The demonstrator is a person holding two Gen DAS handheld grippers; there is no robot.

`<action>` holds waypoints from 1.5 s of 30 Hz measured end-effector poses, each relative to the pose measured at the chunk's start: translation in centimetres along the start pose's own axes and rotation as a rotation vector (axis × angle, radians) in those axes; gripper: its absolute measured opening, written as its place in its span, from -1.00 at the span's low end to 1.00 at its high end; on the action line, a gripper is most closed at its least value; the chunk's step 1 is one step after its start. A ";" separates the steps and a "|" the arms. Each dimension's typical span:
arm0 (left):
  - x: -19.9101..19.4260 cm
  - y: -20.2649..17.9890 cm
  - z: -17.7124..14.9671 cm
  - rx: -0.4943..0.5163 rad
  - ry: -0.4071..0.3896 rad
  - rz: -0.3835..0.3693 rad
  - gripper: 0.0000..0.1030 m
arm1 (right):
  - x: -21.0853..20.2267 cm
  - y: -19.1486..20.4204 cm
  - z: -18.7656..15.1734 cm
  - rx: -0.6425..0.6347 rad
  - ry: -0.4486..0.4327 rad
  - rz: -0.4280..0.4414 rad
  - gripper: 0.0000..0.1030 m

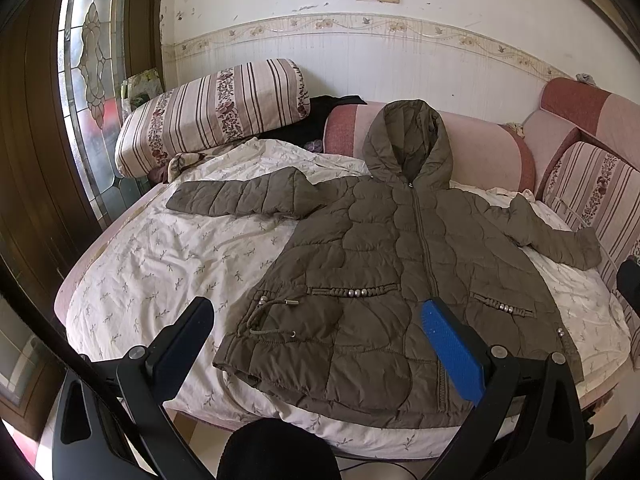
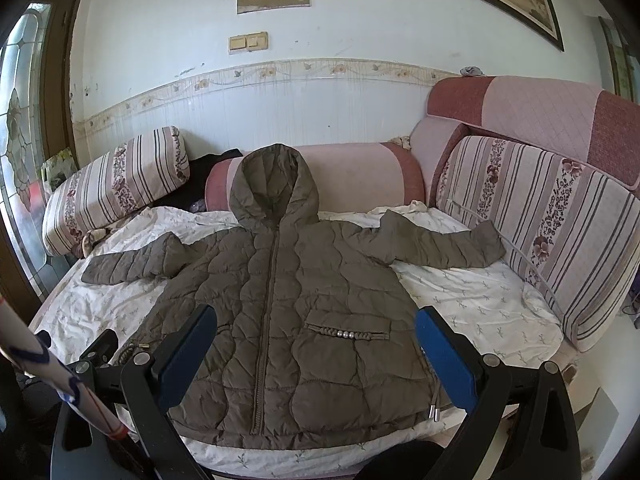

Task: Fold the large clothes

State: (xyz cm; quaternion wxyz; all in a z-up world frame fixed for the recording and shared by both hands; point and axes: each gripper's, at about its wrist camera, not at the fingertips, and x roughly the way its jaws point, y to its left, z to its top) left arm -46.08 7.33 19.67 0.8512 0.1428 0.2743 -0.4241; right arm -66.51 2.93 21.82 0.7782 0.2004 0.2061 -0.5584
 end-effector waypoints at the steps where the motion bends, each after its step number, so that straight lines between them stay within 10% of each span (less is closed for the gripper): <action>1: 0.0 0.0 0.0 0.000 0.000 0.000 1.00 | 0.1 0.0 0.1 0.003 0.005 -0.002 0.97; 25: -2.1 -0.1 -0.7 0.025 -0.048 0.053 1.00 | 0.7 -2.3 0.0 0.057 0.029 0.015 0.97; 45: 7.2 -2.8 5.1 0.035 0.130 -0.048 1.00 | 6.9 -20.2 4.0 0.318 0.094 -0.158 0.98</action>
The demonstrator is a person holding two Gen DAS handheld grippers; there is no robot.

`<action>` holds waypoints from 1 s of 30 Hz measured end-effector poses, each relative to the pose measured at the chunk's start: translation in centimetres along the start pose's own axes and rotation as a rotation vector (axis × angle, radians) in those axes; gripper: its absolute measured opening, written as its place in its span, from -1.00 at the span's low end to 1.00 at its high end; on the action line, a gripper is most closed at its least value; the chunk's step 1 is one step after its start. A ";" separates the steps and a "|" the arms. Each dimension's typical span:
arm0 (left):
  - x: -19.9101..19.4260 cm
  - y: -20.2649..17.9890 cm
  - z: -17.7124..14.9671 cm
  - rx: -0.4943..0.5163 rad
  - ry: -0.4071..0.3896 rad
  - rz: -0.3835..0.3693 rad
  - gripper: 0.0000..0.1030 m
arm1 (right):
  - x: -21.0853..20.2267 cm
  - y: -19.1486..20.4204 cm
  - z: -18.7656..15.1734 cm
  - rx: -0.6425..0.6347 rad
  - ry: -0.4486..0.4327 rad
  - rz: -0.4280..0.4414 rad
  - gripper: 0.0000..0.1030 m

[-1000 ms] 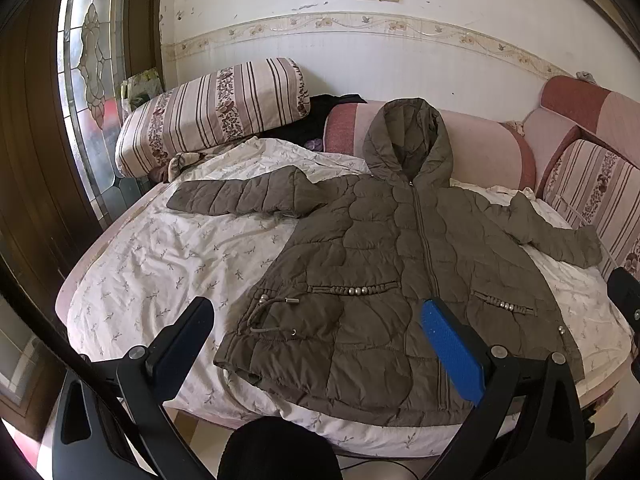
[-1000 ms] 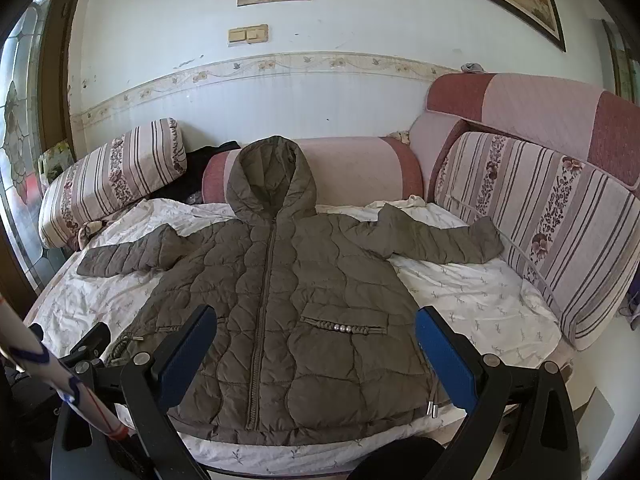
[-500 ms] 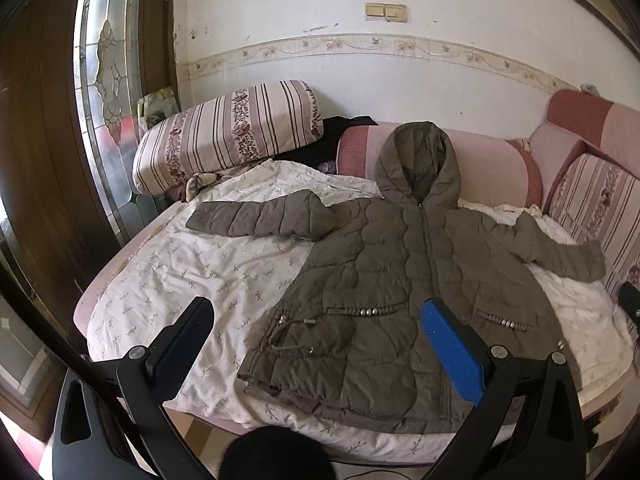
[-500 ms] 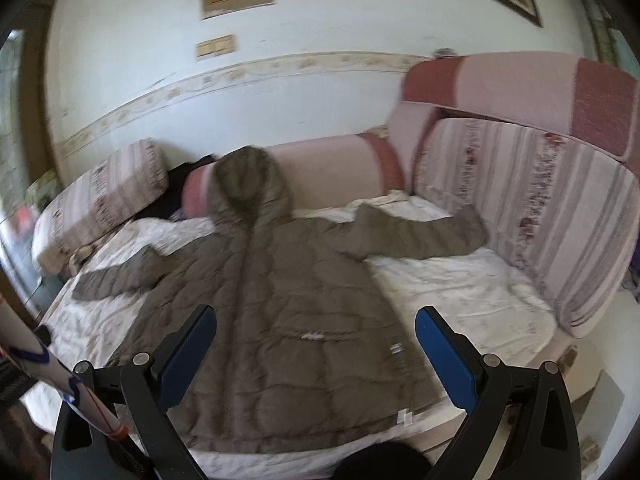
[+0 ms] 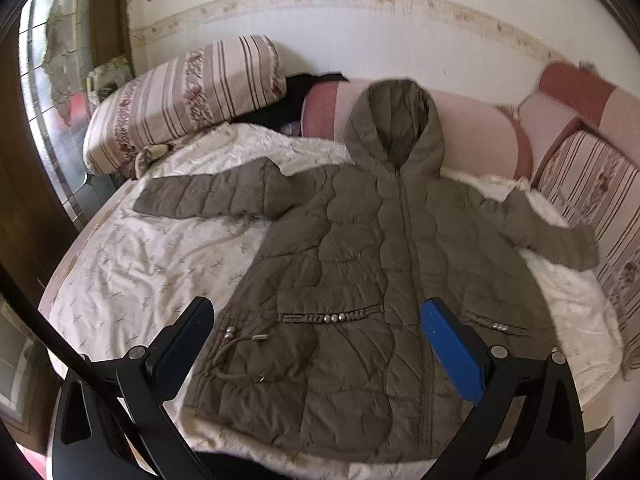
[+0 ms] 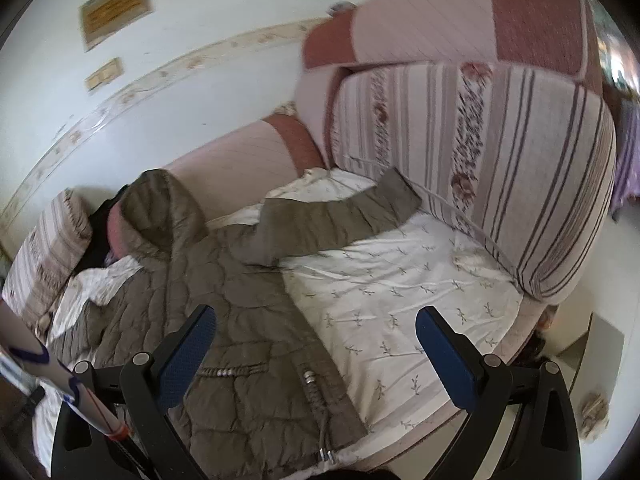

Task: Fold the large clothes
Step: 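Reach the right tool to the jacket sleeve and close on its cuff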

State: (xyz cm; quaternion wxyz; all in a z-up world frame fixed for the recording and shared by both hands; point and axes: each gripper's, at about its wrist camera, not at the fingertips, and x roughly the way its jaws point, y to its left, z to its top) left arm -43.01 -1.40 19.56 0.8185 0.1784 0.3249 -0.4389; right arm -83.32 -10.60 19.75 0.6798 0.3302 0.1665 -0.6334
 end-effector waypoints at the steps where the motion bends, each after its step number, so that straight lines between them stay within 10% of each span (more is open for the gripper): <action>1: 1.2 -0.4 0.2 0.001 0.015 0.004 1.00 | 0.6 -0.3 0.4 0.011 0.008 -0.002 0.98; 11: 12.9 -5.1 1.2 -0.071 0.086 0.072 1.00 | 6.9 -2.7 3.1 0.095 0.077 0.016 0.98; 21: 19.4 -8.0 0.4 0.074 0.028 0.037 1.00 | 14.9 -5.5 6.8 0.173 0.114 -0.093 0.96; 26: 20.5 -8.4 0.9 0.106 0.016 0.041 1.00 | 20.0 -8.6 8.7 0.280 0.140 -0.081 0.79; 30: 21.2 -8.3 1.0 0.100 0.041 0.030 1.00 | 24.7 -10.9 9.7 0.318 0.192 -0.095 0.29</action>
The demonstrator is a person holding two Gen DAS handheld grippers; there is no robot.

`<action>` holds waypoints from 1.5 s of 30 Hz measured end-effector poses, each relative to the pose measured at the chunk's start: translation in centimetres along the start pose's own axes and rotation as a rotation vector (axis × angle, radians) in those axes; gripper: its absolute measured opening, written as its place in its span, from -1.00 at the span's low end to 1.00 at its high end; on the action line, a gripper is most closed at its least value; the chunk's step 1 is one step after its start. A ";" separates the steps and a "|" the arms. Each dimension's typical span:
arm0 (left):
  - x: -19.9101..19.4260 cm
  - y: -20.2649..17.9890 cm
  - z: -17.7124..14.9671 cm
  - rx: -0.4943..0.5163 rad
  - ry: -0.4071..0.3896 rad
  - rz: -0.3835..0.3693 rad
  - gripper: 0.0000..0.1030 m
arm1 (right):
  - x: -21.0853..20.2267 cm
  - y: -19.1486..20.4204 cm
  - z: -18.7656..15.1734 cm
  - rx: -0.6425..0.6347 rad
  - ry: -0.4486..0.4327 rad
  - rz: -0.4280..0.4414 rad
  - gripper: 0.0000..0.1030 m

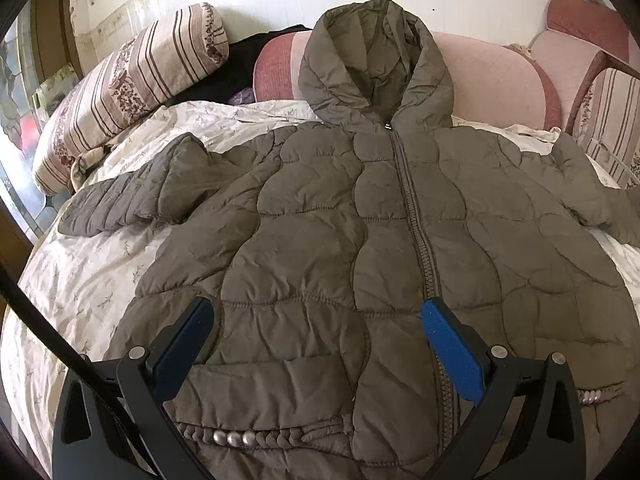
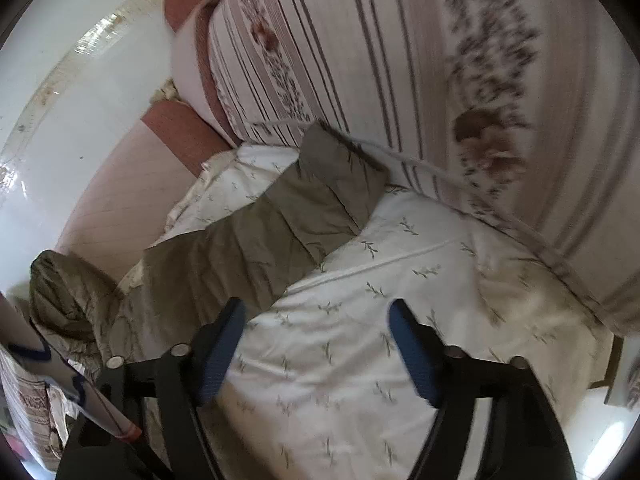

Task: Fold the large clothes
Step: 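Reach the right tool to the jacket sleeve and close on its cuff, then lift the sleeve with the right tool and lay it across the jacket front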

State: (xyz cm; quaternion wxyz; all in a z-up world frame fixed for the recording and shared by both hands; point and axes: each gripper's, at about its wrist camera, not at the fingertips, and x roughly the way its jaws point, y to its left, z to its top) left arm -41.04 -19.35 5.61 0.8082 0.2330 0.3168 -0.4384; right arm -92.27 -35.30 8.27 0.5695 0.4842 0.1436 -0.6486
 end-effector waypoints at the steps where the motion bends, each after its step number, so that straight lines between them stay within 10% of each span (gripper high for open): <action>1: 0.0 0.1 0.1 -0.005 0.002 -0.005 1.00 | 0.8 0.0 0.4 -0.006 0.005 -0.014 0.22; 21: 0.7 -0.4 -0.2 0.005 0.005 0.021 1.00 | 11.7 -3.9 7.7 0.032 -0.044 -0.133 0.10; 25: 0.9 -0.4 -0.2 0.010 0.008 0.019 1.00 | 12.7 -3.5 7.8 -0.035 -0.035 -0.170 -0.49; 45: 0.3 1.3 0.2 -0.040 0.009 0.013 1.00 | -5.0 6.1 7.9 -0.163 -0.267 -0.006 -0.74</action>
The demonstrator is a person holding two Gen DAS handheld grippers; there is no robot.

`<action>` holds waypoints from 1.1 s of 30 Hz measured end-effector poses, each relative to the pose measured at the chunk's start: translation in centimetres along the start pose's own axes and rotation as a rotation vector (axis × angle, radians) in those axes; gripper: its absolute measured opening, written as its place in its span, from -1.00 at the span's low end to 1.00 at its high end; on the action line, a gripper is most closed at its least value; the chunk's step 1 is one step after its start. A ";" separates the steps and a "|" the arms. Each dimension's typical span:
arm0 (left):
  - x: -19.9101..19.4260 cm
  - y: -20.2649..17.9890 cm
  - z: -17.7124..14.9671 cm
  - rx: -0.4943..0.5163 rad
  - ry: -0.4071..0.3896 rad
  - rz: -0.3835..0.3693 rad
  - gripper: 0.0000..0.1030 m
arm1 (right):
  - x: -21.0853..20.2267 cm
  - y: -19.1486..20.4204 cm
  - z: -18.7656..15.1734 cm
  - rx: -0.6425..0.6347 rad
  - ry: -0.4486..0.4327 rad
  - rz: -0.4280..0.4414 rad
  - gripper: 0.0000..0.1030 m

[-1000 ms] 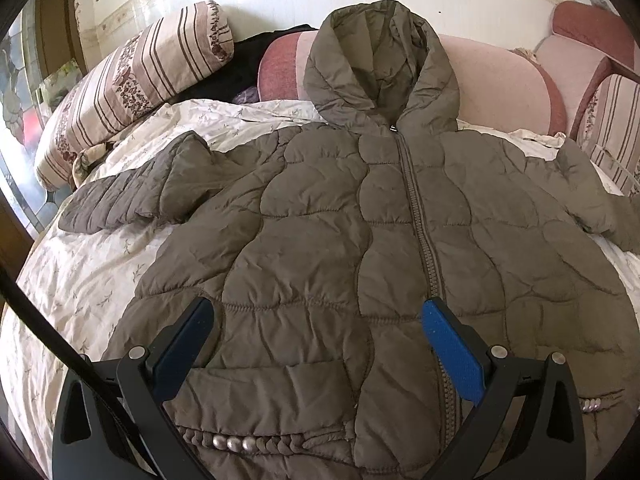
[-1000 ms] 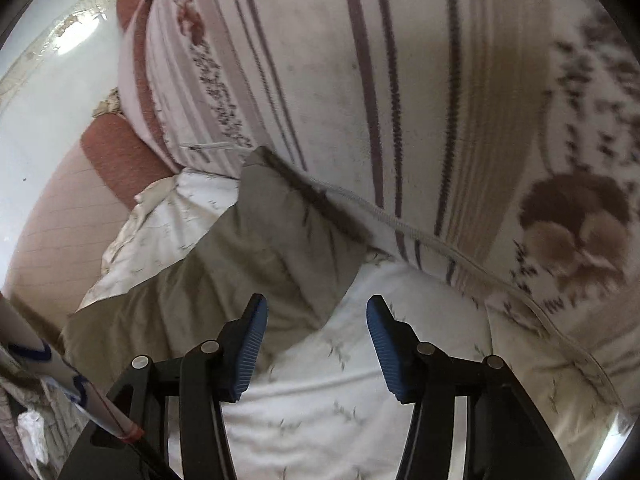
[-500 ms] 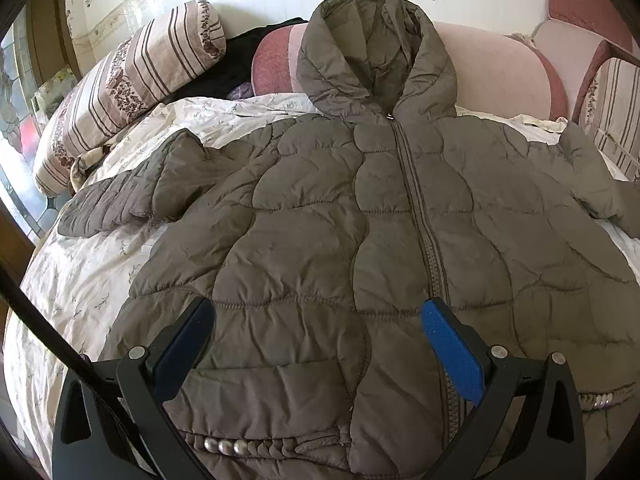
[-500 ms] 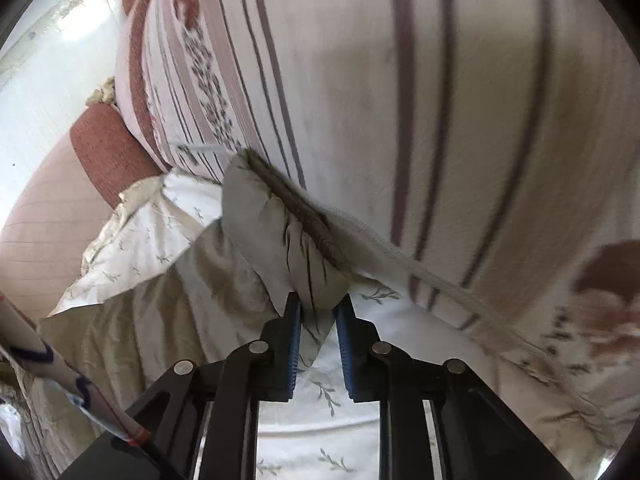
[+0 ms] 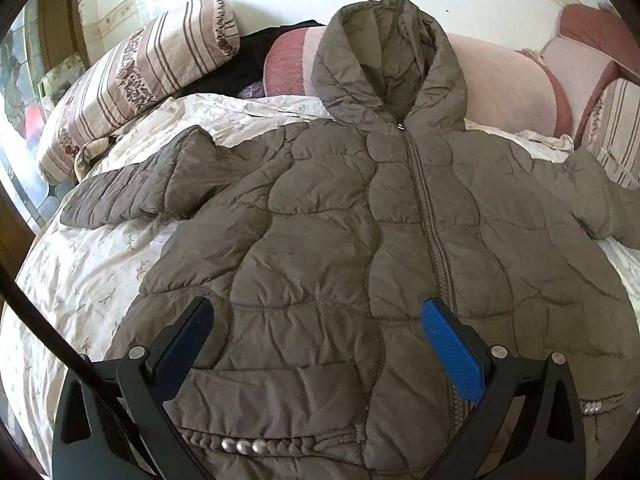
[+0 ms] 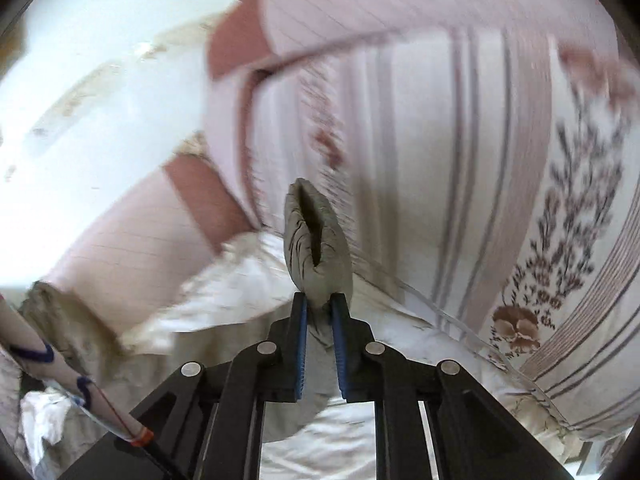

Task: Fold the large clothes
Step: 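Lift the sleeve with the right tool and lay it across the jacket front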

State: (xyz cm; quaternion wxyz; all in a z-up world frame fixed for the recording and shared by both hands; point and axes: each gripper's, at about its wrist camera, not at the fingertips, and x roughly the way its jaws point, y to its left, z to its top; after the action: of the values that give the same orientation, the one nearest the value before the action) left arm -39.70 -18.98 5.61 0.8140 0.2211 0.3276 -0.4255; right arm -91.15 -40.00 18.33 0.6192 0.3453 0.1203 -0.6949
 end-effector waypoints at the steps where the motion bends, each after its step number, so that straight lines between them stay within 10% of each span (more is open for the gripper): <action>1: -0.1 0.2 0.1 -0.007 -0.001 0.000 1.00 | -1.0 1.1 0.3 -0.012 -0.010 0.021 -0.74; 17: -0.9 4.9 1.1 -0.138 -0.012 0.014 1.00 | -12.5 21.4 -2.5 -0.268 -0.010 0.411 -0.74; 33: -0.4 6.8 1.3 -0.207 -0.006 0.062 1.00 | -7.9 30.5 -13.7 -0.372 0.263 0.630 -0.77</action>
State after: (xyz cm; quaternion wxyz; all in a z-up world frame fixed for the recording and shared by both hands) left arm -33.68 -15.89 7.34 0.8462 0.1446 0.3604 -0.3648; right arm -57.93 -31.98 21.19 0.8337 0.3331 0.2106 -0.3869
